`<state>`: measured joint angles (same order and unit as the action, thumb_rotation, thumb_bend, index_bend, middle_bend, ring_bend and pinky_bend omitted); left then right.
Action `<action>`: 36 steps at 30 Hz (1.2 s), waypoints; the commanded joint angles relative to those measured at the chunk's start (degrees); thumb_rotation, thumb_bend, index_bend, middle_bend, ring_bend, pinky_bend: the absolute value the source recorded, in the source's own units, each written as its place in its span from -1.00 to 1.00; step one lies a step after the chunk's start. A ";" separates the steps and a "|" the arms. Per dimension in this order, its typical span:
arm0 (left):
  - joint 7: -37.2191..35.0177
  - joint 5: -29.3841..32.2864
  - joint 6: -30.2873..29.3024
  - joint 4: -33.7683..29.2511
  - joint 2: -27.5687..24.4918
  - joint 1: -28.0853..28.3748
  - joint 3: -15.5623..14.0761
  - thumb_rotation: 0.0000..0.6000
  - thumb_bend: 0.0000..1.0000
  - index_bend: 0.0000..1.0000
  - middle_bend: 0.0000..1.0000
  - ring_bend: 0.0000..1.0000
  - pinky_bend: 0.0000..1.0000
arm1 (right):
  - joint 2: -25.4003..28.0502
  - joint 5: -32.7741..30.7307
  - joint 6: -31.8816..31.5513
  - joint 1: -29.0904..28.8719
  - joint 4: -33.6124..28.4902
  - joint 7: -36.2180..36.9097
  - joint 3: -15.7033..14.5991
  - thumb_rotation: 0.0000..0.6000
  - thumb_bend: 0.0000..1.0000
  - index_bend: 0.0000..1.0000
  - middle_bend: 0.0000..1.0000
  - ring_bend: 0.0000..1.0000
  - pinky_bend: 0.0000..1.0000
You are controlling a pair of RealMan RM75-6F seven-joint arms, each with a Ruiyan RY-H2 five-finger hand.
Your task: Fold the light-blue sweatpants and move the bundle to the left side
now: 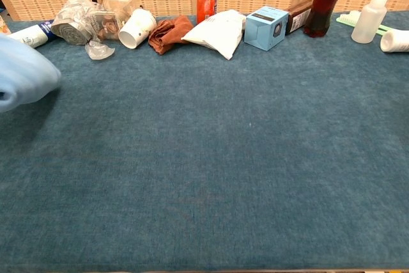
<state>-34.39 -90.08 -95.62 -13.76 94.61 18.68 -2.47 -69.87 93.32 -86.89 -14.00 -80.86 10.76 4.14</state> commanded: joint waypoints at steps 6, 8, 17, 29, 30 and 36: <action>-0.93 -1.86 2.05 1.60 -0.16 -0.71 -1.89 1.00 0.28 0.19 -0.09 -0.20 0.10 | -0.10 0.18 0.51 -0.09 -0.41 -0.34 -0.27 1.00 -1.00 -1.00 -1.00 -1.00 -1.00; -0.66 -2.53 3.34 1.08 -0.68 -0.82 -2.64 1.00 0.00 -0.23 -0.53 -0.59 -0.34 | -0.05 0.20 0.51 -0.06 -0.46 -0.20 -0.31 1.00 -1.00 -1.00 -1.00 -1.00 -1.00; 2.72 -5.33 4.66 -4.34 -5.18 -2.46 -5.57 1.00 -0.84 -1.00 -1.00 -1.00 -1.00 | 0.15 0.71 -0.21 0.11 -0.44 2.53 -0.40 1.00 -1.00 -1.00 -1.00 -1.00 -1.00; 6.87 -8.01 0.91 -14.69 -12.17 -5.42 -7.84 1.00 -1.00 -1.00 -1.00 -1.00 -1.00 | 0.60 0.32 -0.29 0.32 -0.87 2.81 -0.21 1.00 -1.00 -1.00 -1.00 -1.00 -1.00; 6.49 -8.08 0.05 -15.72 -12.84 -5.69 -7.79 1.00 -1.00 -1.00 -1.00 -1.00 -1.00 | 0.67 0.35 -0.37 0.36 -0.99 2.83 -0.22 1.00 -1.00 -1.00 -1.00 -1.00 -1.00; 6.34 -6.64 -1.93 -30.06 -20.24 -7.40 -6.87 1.00 -1.00 -1.00 -1.00 -1.00 -1.00 | 1.33 0.74 -0.50 0.52 -1.76 2.27 -0.43 1.00 -1.00 -1.00 -1.00 -1.00 -1.00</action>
<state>-28.65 -97.67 -96.83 -36.17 78.71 12.40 -9.89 -68.61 94.01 -87.43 -13.49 -82.55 13.11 3.76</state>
